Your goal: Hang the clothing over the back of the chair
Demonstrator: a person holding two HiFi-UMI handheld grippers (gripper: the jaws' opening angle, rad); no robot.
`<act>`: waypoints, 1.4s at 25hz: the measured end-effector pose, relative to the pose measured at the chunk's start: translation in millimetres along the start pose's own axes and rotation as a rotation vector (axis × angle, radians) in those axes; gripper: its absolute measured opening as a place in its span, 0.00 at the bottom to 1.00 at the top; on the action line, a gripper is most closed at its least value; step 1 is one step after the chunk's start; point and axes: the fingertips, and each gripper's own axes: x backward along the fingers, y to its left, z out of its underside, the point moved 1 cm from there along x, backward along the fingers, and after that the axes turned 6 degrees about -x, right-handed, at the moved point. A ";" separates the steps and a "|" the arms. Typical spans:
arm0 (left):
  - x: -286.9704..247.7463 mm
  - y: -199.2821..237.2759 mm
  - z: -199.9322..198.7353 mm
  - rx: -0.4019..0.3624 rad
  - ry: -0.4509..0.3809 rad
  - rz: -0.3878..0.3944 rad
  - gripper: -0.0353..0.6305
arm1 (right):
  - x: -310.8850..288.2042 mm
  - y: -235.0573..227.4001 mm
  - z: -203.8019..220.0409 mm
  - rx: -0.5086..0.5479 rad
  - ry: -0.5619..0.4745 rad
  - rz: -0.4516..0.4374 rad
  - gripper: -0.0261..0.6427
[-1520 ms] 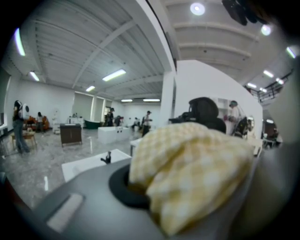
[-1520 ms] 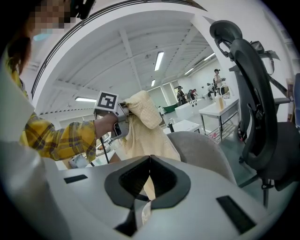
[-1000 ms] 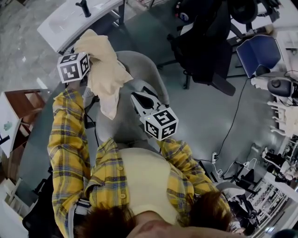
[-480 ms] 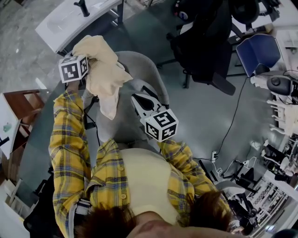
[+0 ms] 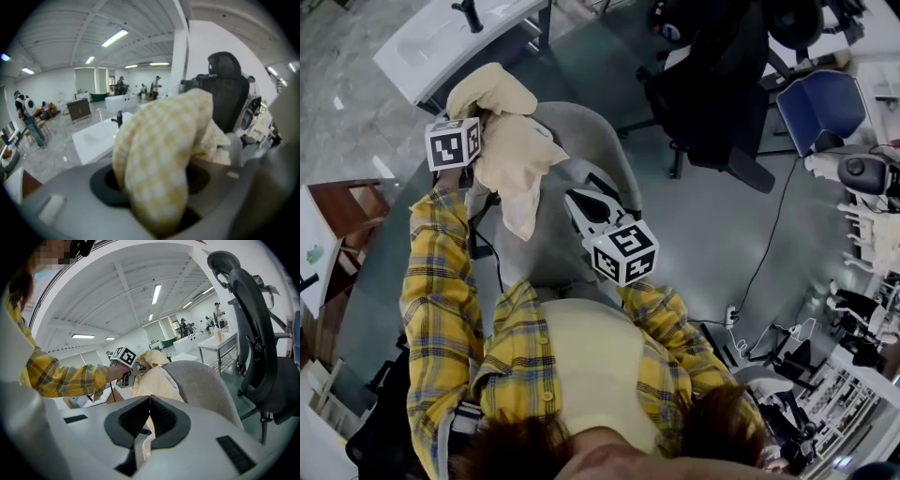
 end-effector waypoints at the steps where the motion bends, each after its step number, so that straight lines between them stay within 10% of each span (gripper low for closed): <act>1: 2.1 1.2 0.1 -0.004 0.000 -0.008 0.44 | 0.0 0.7 -0.2 0.001 0.000 -0.001 0.06; 20: 68.1 -25.9 16.1 0.011 -0.100 0.046 0.61 | 6.4 23.0 4.8 0.029 -0.021 -0.032 0.06; 35: 170.9 -115.8 12.1 0.132 -0.293 0.365 0.44 | 25.9 44.1 14.2 0.055 -0.065 -0.016 0.06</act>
